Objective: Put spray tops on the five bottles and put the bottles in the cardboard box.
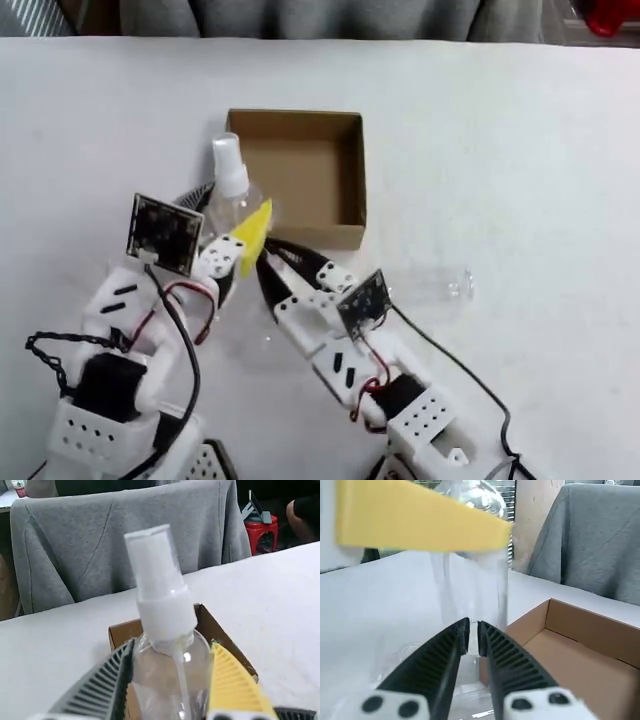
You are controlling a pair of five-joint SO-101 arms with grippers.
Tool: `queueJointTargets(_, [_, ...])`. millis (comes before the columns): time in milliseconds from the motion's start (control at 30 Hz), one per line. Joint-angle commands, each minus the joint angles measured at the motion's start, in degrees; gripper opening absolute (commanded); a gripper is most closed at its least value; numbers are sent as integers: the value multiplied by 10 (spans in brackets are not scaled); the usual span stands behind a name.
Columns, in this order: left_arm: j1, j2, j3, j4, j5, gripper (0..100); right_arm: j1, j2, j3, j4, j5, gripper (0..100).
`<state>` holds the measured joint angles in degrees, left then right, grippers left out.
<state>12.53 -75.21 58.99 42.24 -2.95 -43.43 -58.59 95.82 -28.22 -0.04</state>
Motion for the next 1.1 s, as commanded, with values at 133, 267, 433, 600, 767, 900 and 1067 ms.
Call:
queueJointTargets(133, [-7,-7,-23,-73,57,21,-20,-8,4,-5,4,15])
queueJointTargets(267, [-5,-10,-9,-72,59,21,-19,-8,4,-7,4,15])
queueJointTargets(433, [41,-11,-12,-25,60,21,-18,-8,4,-7,4,15])
queueJointTargets(600, [73,-12,-15,-4,61,21,-16,-8,4,-5,4,15])
queueJointTargets(767, [73,-12,-56,53,60,21,-15,-8,4,-5,7,15])
queueJointTargets(900, [67,-11,-63,54,56,21,2,-8,4,-7,7,15])
queueJointTargets(1067, [48,-9,-35,4,56,21,5,-8,4,-5,7,15])
